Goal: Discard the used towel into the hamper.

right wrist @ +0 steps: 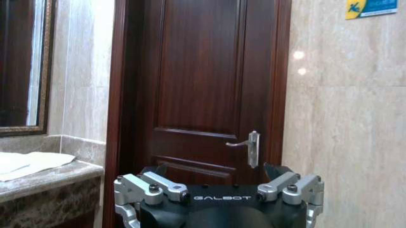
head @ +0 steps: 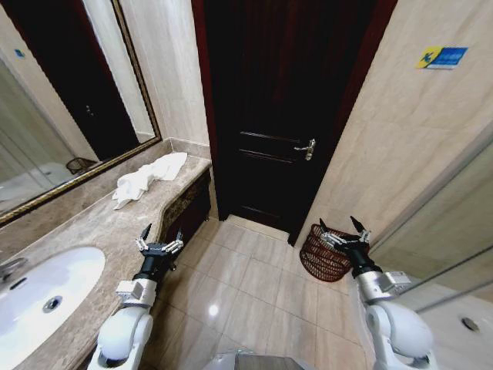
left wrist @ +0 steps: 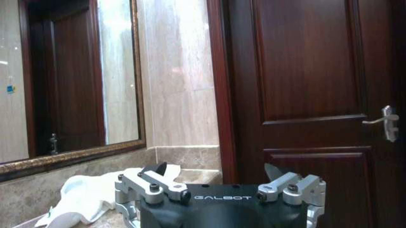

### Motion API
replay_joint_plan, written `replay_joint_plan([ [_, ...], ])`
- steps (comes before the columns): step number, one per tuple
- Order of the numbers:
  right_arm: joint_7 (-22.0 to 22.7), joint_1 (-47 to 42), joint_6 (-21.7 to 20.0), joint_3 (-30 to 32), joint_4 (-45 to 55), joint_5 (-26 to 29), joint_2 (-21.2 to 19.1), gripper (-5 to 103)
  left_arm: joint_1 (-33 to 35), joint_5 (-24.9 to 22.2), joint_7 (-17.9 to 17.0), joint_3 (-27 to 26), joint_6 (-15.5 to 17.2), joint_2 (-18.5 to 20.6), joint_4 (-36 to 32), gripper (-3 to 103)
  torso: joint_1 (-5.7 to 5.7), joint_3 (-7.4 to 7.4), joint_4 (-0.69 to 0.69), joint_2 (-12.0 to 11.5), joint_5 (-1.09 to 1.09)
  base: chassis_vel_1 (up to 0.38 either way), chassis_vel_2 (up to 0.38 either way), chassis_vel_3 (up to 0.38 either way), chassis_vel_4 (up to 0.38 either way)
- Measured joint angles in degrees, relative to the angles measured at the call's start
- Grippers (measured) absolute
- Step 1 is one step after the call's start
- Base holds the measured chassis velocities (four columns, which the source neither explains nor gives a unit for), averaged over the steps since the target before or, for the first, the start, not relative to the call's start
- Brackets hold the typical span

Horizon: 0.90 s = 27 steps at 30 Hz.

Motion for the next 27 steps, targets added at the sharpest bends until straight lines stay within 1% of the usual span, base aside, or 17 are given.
replay_joint_plan([
  [23,0.0,1.0,-0.2,-0.1,-1.1,0.2,-0.4,100,-0.3,0.1,0.0,-0.2,0.3,-0.1,0.2,100,0.00,0.00,0.00,0.0,0.00,-0.041,0.087,0.084,-0.040],
  [25,0.0,1.1,-0.2,-0.1,-1.2,0.1,-0.4,100,-0.4,0.1,0.1,-0.1,0.3,-0.2,0.4,100,0.00,0.00,0.02,0.0,0.01,-0.031,0.097,0.098,-0.043],
  [27,0.0,1.1,-0.3,-0.1,-1.3,0.1,-0.4,100,-0.5,0.1,0.1,-0.1,0.3,-0.2,0.5,100,0.01,0.01,0.00,0.0,0.01,-0.033,0.096,0.103,-0.043],
])
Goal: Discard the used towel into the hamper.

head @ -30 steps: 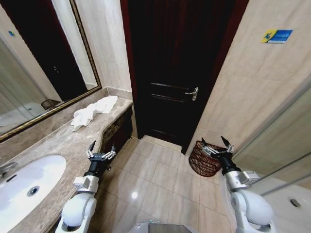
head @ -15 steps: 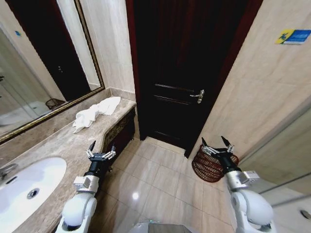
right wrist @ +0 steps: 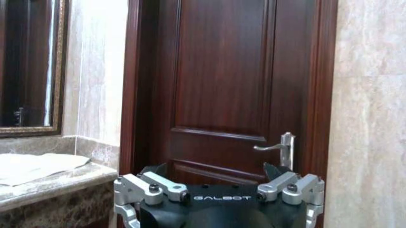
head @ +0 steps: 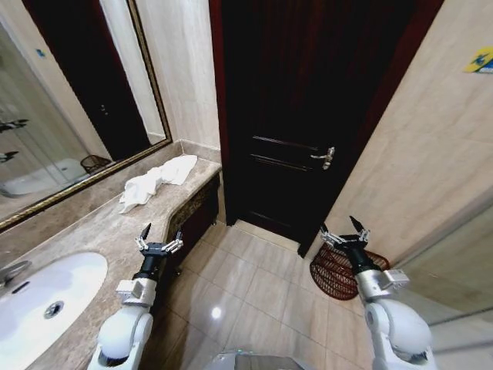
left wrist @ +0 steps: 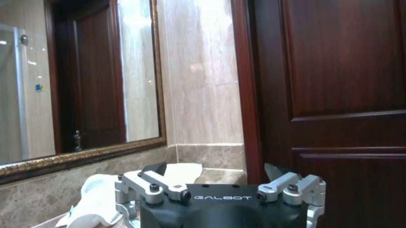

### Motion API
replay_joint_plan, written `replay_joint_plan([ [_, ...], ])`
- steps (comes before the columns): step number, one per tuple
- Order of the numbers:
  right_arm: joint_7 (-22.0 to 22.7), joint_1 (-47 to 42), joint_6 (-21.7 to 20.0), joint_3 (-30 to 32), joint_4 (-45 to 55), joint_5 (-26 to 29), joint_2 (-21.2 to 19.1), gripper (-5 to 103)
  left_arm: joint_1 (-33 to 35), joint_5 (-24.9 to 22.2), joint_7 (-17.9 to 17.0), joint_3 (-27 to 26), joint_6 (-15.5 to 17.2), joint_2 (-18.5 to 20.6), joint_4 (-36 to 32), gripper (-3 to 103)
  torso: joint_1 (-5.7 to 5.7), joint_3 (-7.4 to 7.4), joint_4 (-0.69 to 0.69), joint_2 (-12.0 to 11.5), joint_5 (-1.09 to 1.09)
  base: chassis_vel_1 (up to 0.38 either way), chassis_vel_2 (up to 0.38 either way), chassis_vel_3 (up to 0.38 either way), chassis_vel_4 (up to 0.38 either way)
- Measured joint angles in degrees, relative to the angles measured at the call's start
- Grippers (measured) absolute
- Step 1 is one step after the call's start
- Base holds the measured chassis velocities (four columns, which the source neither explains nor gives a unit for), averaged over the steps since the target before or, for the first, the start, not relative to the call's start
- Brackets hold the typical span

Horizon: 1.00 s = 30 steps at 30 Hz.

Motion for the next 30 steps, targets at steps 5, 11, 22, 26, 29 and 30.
replay_joint_plan([
  [5,-0.1,0.1,0.0,0.0,-0.2,-0.1,0.0,100,-0.1,0.0,0.0,0.0,0.0,0.0,0.2,100,-0.01,0.00,-0.01,0.0,0.00,-0.062,0.081,0.095,-0.047],
  [11,-0.2,0.3,-0.1,-0.1,-0.3,-0.1,0.0,100,-0.1,0.0,0.1,0.0,0.0,0.0,0.3,100,-0.01,-0.01,0.00,0.0,-0.01,-0.017,0.094,0.086,-0.030],
  [22,-0.4,0.1,-0.1,-0.1,-0.3,-0.2,0.0,100,0.1,0.3,0.3,0.0,-0.2,-0.1,0.5,100,-0.01,-0.01,0.00,0.0,-0.01,-0.028,0.096,0.101,-0.035],
  [26,-0.5,0.1,-0.2,-0.1,-0.3,-0.2,-0.1,100,0.2,0.5,0.3,0.1,-0.3,-0.2,0.7,100,-0.01,0.00,-0.01,0.0,-0.01,-0.052,0.097,0.104,-0.038],
  [29,-0.5,0.2,-0.2,-0.1,-0.4,-0.2,-0.2,100,0.2,0.6,0.4,0.2,-0.3,-0.3,0.7,100,-0.01,0.00,-0.01,0.0,0.00,-0.040,0.094,0.088,-0.022],
  [30,-0.5,0.2,-0.2,-0.1,-0.4,-0.2,-0.2,100,0.2,0.6,0.4,0.2,-0.3,-0.3,0.7,100,-0.01,0.00,0.00,0.0,0.00,-0.026,0.096,0.083,-0.037],
])
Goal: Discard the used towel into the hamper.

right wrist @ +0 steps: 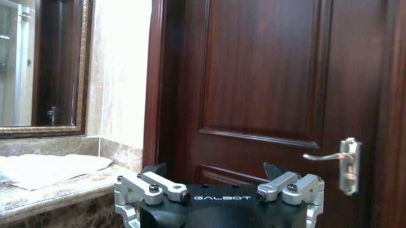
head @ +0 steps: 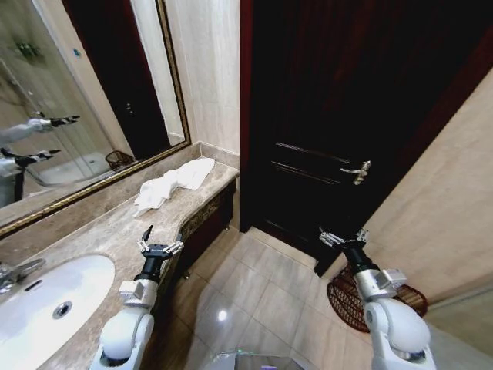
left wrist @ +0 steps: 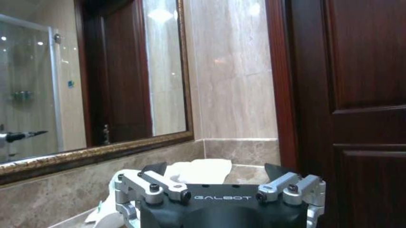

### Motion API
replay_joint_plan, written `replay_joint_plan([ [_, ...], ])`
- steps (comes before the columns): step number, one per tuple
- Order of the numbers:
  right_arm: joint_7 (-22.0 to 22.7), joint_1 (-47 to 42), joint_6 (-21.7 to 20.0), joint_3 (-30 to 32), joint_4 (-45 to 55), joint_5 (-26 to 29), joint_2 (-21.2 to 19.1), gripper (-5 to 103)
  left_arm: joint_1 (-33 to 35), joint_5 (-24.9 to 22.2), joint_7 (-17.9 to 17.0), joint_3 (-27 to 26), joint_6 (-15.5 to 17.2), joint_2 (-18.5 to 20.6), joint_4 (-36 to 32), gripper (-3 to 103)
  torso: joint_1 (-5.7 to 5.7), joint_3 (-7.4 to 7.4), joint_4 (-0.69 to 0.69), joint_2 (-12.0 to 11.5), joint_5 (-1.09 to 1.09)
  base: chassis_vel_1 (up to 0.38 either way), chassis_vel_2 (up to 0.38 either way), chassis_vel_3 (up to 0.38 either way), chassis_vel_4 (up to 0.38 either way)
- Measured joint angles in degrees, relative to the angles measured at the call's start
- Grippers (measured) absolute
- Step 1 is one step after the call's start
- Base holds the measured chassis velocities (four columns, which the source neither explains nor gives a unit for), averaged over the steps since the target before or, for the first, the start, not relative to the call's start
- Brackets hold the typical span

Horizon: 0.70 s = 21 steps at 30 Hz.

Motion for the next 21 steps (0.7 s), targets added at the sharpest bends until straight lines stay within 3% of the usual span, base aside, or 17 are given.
replay_joint_plan([
  [21,-0.1,0.3,-0.1,0.0,-0.6,0.3,-0.3,100,0.2,0.3,0.4,0.0,-0.2,-0.1,0.4,100,0.00,0.00,0.00,0.0,0.00,-0.027,0.099,0.098,-0.030],
])
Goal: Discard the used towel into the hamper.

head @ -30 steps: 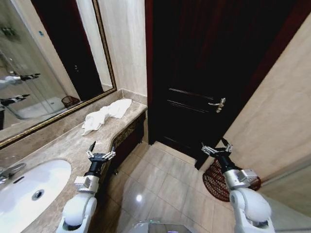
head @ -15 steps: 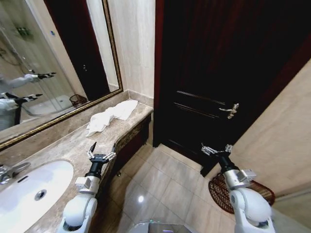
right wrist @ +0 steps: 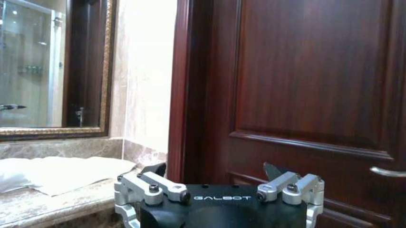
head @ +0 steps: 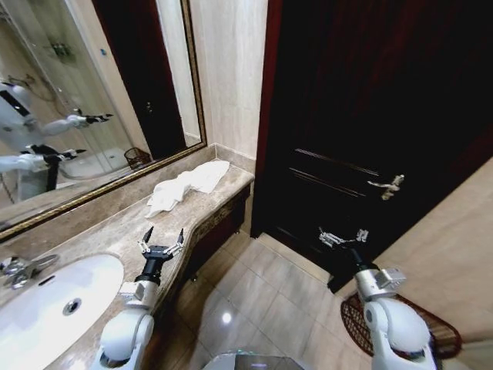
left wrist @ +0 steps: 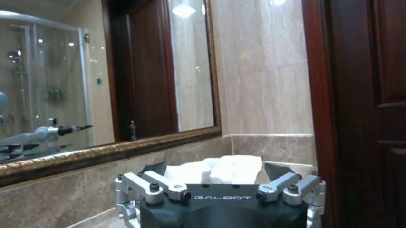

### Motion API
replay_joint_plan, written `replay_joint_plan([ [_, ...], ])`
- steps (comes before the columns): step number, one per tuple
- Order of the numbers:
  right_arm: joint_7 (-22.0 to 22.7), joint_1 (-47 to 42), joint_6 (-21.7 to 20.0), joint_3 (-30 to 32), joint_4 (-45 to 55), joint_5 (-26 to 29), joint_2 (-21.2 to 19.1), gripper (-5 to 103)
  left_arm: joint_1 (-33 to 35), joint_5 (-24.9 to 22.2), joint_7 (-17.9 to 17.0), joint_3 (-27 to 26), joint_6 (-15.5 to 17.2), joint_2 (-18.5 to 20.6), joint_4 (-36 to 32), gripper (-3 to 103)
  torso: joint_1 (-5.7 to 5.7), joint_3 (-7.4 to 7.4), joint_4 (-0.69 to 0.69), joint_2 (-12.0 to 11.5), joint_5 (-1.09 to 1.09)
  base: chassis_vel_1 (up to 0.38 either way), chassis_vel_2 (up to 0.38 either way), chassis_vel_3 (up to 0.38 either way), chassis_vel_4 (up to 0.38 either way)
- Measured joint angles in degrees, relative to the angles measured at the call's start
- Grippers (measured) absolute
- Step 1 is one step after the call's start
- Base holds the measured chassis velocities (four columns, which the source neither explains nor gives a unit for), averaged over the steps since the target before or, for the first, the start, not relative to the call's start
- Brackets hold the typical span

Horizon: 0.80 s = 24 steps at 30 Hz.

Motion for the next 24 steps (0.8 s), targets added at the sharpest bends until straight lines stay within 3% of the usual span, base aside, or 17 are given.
replay_joint_plan([
  [24,-0.2,0.5,0.0,-0.1,-0.3,0.0,-0.3,100,-0.6,0.1,1.4,-0.3,-1.0,-0.1,1.7,100,0.00,0.00,-0.01,0.0,0.00,-0.034,0.097,0.102,-0.039],
])
